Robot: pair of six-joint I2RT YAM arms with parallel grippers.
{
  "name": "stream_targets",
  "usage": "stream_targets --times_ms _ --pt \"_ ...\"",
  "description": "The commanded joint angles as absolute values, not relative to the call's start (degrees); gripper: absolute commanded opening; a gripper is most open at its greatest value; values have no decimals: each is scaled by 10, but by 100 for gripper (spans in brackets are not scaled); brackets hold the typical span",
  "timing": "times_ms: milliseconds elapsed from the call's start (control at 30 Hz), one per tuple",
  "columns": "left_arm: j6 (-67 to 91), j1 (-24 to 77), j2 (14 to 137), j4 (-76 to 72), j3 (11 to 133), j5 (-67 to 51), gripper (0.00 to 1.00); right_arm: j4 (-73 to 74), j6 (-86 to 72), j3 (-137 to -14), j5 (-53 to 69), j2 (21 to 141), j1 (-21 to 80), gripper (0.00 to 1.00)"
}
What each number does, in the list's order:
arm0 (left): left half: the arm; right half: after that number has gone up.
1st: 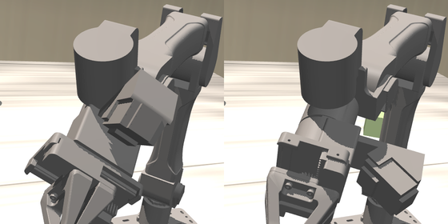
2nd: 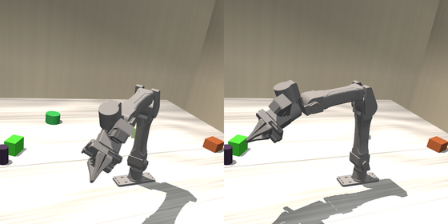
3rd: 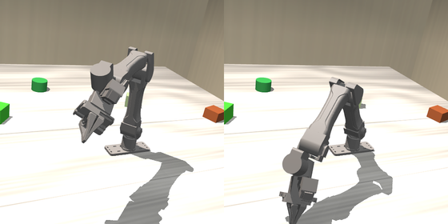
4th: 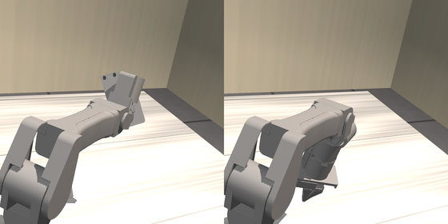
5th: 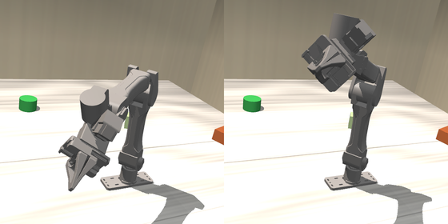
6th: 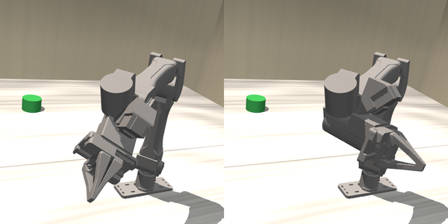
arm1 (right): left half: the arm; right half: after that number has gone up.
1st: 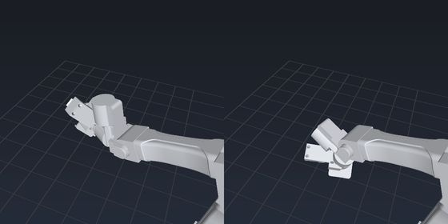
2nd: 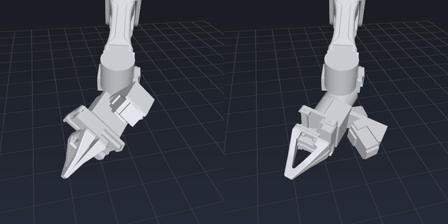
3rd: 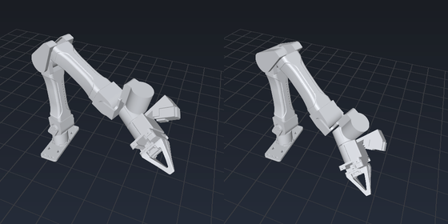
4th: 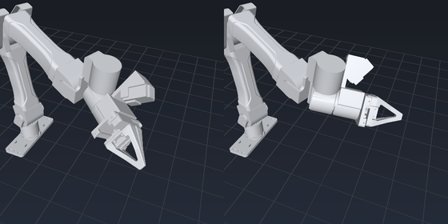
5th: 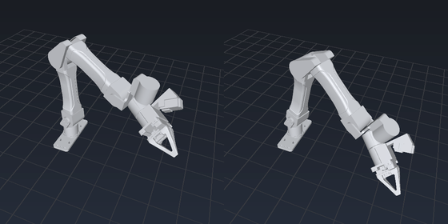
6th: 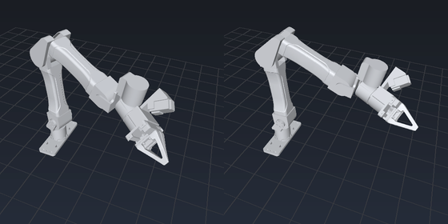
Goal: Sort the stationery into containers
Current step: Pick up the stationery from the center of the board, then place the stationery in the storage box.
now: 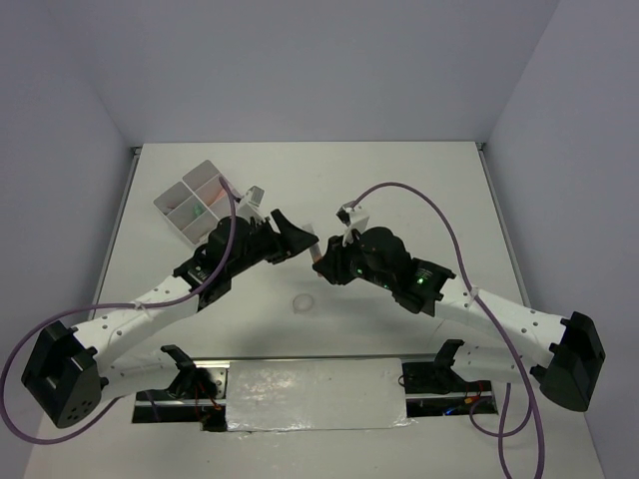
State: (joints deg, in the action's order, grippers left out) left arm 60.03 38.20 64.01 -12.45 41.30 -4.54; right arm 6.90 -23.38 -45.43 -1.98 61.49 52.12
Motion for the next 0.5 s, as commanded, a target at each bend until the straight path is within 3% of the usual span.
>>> stream_targets --times_ms 0,133,200,267,300,333,367,400,467 --pt "584 384 643 -148 441 -28 57 51 -234 -468 -6 614 528 0" --pt "570 383 665 -157 452 -38 38 35 -219 -465 22 613 534 0" --pt "561 384 672 -169 454 -42 34 43 -210 -469 26 617 535 0" --pt "546 384 679 -174 458 -49 15 46 -207 -465 24 619 534 2" --pt "540 384 680 -169 464 -47 6 46 -208 -463 19 617 534 28" --pt "534 384 679 -160 468 -29 0 47 -213 -459 9 608 534 43" --pt "516 383 678 -145 470 -17 0 40 -215 -446 -10 602 534 54" --pt "502 383 674 -130 481 -4 0 40 -217 -440 -23 586 534 76" --pt "446 382 664 -89 498 92 0 57 -221 -431 -54 572 532 88"
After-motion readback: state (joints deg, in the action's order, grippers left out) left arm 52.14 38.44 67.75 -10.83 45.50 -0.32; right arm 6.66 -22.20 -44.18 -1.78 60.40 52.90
